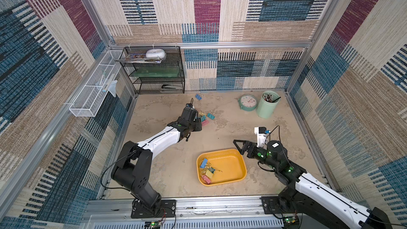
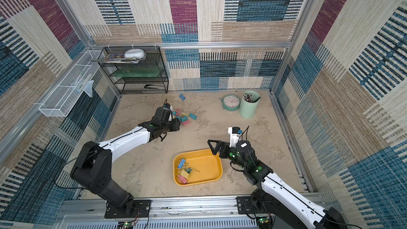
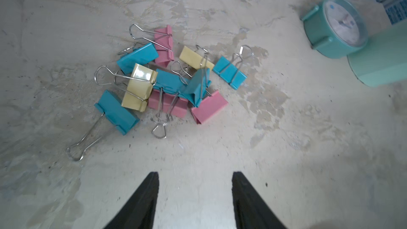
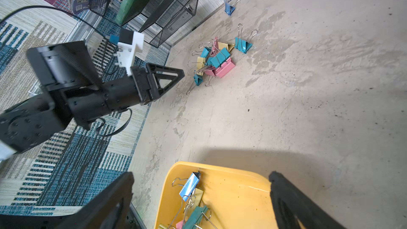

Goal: Put the binder clips in the storage box
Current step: Pick up the binder clip at the center of the board.

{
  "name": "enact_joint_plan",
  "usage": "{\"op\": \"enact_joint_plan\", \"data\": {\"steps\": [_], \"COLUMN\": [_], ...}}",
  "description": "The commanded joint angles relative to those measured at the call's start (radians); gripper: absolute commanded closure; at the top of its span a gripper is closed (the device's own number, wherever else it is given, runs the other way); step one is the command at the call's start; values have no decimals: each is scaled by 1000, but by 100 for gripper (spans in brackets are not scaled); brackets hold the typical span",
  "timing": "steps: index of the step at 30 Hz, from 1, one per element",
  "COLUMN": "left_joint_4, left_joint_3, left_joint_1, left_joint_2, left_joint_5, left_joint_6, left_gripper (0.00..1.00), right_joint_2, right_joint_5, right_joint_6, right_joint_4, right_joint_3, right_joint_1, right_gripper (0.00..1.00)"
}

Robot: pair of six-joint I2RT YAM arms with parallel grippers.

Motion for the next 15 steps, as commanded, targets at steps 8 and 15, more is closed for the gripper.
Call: {"op": "enact_joint_plan", "data": {"steps": [8,15], "left_joint_4": [171,153], "left_joint_3": [108,54], "left_joint_1": [113,124], "left_joint_2": [234,134], "left_joint_5": [243,115], "left_joint_6": [-257,-143], "left_gripper": [59,54], "right_joint_2": [43,81], "right_joint_5": [-5,-15], "right_joint_6": [-20,-28], "right_joint_4": [27,44], "right_joint_3": [38,47], "right_joint_1": [0,-1], "right_gripper": [0,0]}}
